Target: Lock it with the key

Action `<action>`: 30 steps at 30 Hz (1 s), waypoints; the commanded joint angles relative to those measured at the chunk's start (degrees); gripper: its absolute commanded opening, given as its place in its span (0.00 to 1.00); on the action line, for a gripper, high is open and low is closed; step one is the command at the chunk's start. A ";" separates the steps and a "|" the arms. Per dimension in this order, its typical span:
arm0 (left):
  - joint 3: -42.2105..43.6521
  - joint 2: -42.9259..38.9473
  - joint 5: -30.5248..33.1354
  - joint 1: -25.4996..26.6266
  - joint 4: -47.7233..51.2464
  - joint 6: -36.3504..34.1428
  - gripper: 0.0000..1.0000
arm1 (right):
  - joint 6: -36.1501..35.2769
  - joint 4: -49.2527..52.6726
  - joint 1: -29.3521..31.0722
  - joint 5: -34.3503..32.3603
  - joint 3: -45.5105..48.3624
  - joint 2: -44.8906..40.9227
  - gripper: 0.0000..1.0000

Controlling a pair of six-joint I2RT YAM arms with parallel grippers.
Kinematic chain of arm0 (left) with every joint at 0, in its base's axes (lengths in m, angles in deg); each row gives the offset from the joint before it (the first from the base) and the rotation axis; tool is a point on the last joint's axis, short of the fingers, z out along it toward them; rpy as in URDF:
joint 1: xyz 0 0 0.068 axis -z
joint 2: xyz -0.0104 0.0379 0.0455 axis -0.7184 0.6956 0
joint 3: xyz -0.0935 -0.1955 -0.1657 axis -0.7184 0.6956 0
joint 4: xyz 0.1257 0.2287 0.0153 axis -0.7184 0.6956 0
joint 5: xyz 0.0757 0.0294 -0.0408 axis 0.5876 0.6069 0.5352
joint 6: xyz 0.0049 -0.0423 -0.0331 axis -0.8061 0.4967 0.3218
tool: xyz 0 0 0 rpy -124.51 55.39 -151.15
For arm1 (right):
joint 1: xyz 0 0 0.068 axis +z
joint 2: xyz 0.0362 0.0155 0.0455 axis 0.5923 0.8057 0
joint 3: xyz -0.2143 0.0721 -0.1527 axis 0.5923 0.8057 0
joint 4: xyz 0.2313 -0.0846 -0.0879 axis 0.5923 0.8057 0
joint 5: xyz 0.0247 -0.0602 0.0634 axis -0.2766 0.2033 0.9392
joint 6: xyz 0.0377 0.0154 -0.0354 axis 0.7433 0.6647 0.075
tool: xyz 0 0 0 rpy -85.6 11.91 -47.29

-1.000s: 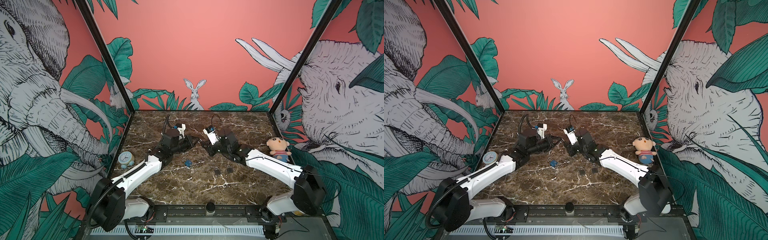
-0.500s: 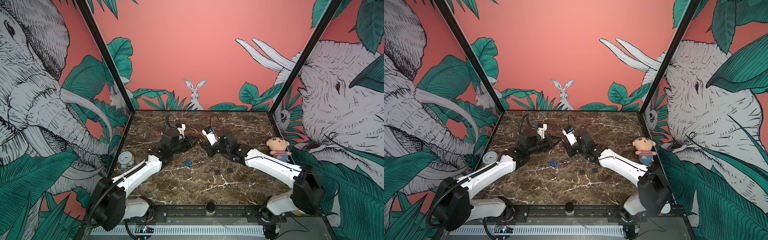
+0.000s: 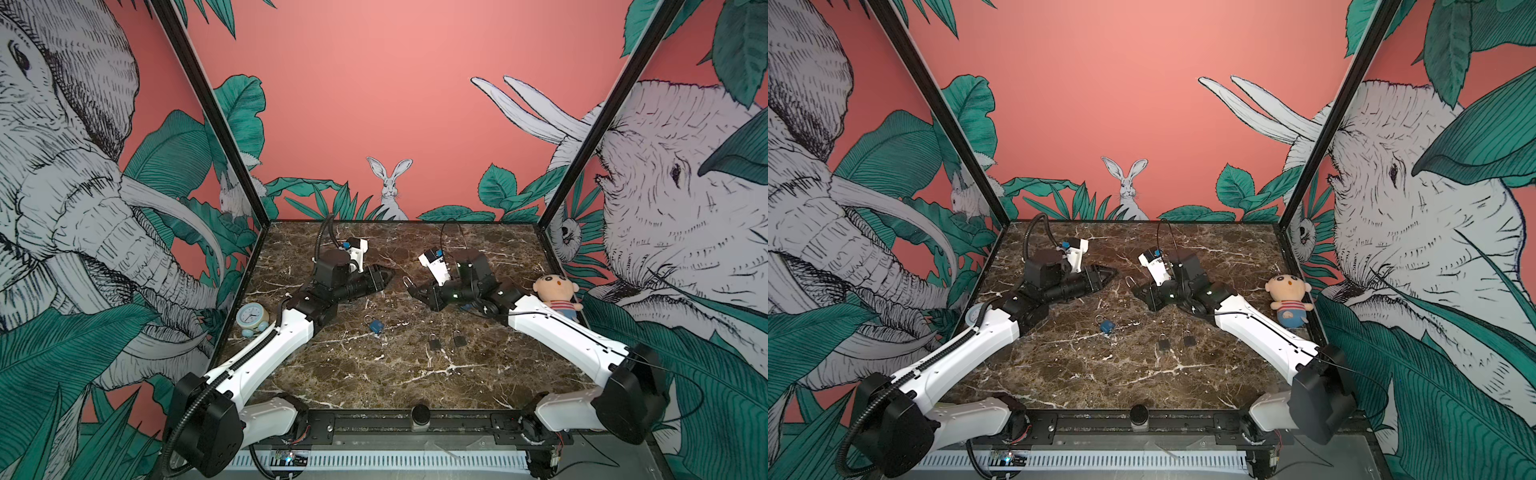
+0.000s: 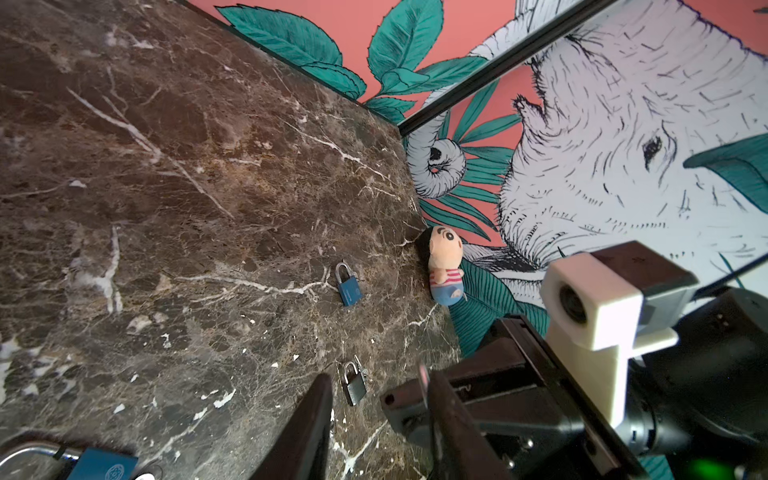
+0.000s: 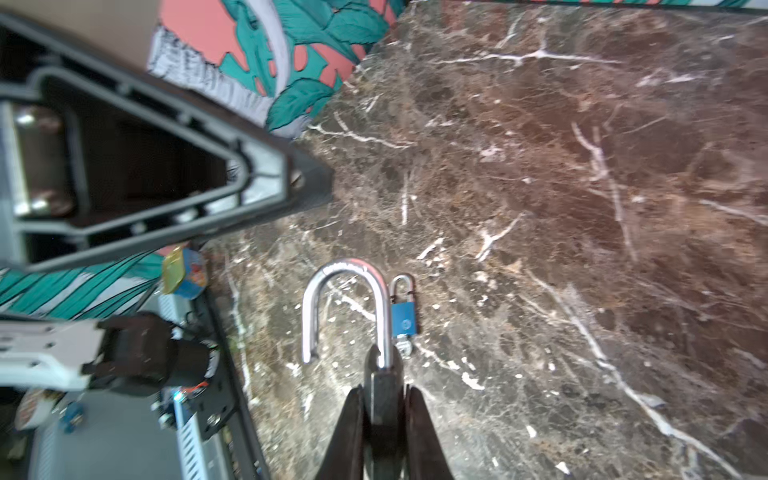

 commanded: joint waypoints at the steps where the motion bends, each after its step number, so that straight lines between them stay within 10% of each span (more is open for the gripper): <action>1: -2.56 1.04 -6.21 0.09 2.62 -4.71 0.40 | 1.31 0.18 -0.08 4.36 -0.57 -1.13 0.00; 30: -1.15 1.45 -7.96 1.19 5.07 -8.77 0.37 | 4.81 0.06 -1.03 6.02 -2.51 -0.78 0.00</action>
